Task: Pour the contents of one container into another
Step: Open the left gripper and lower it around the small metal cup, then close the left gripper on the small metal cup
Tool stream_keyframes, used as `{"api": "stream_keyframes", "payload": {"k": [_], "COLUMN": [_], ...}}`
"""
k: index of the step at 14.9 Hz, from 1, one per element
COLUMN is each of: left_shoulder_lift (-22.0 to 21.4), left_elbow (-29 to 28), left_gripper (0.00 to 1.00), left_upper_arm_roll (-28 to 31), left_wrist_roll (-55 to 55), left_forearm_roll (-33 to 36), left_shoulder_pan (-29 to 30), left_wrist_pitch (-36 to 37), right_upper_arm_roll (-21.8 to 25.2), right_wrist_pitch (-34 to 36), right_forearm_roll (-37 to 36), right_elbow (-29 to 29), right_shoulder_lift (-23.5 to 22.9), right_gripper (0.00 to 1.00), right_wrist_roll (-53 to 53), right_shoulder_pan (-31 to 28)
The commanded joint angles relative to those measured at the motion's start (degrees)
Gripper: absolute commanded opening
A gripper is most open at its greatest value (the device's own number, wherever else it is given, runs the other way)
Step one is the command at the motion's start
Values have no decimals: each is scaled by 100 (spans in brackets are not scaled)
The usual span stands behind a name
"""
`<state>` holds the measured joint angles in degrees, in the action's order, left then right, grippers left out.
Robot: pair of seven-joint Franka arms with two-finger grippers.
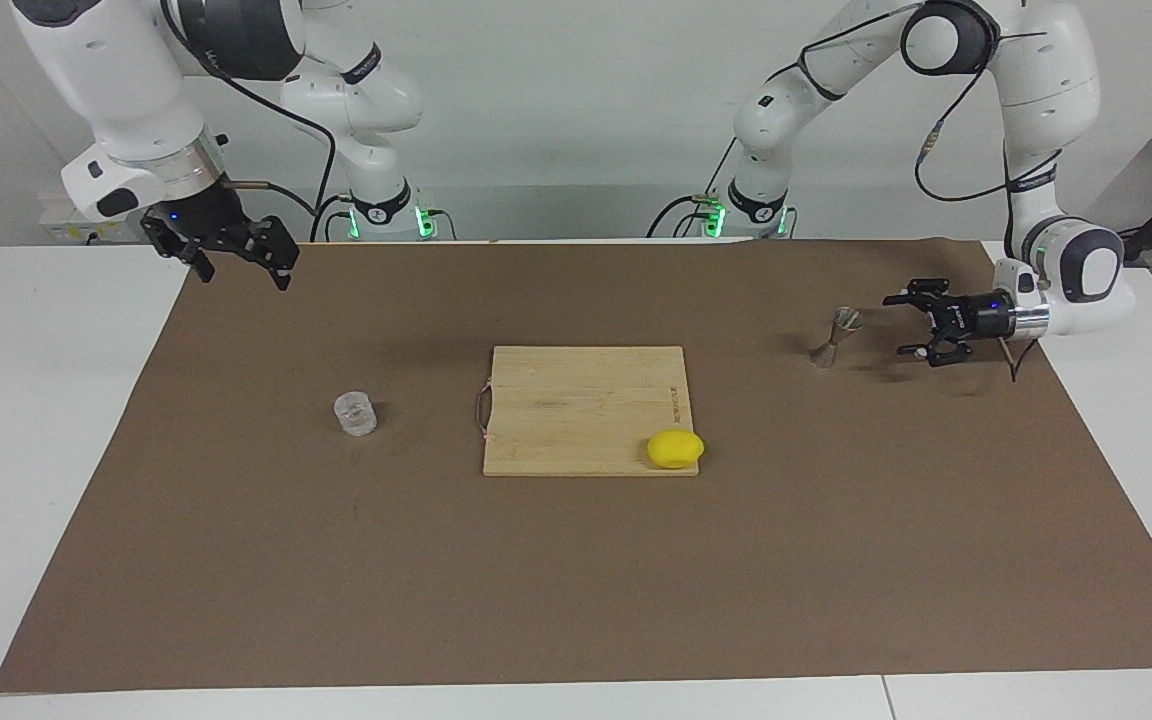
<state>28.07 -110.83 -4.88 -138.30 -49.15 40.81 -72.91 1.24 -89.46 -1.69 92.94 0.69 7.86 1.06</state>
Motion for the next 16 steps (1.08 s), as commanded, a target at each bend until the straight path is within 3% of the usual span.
{"api": "stream_keyframes", "payload": {"k": [1, 7, 16], "left_shoulder_lift": [-249, -241, -250], "left_elbow": [-465, -484, -493], "left_gripper": [100, 100, 97], "left_upper_arm_roll": [-13, -22, 13], "left_wrist_roll": [-127, -197, -636], "left_forearm_roll": [-331, -797, -754], "left_shoulder_pan": [-178, -749, -732], "left_wrist_pitch": [-39, -48, -48], "right_upper_arm_roll": [-45, -45, -45], "right_wrist_pitch": [51, 51, 51], "right_forearm_roll": [11, 11, 11], "right_elbow": [31, 31, 31], "right_shoulder_lift": [54, 54, 54], "right_gripper": [100, 100, 100], "right_wrist_roll": [-92, -92, -92], "right_shoulder_pan": [-79, -79, -79]}}
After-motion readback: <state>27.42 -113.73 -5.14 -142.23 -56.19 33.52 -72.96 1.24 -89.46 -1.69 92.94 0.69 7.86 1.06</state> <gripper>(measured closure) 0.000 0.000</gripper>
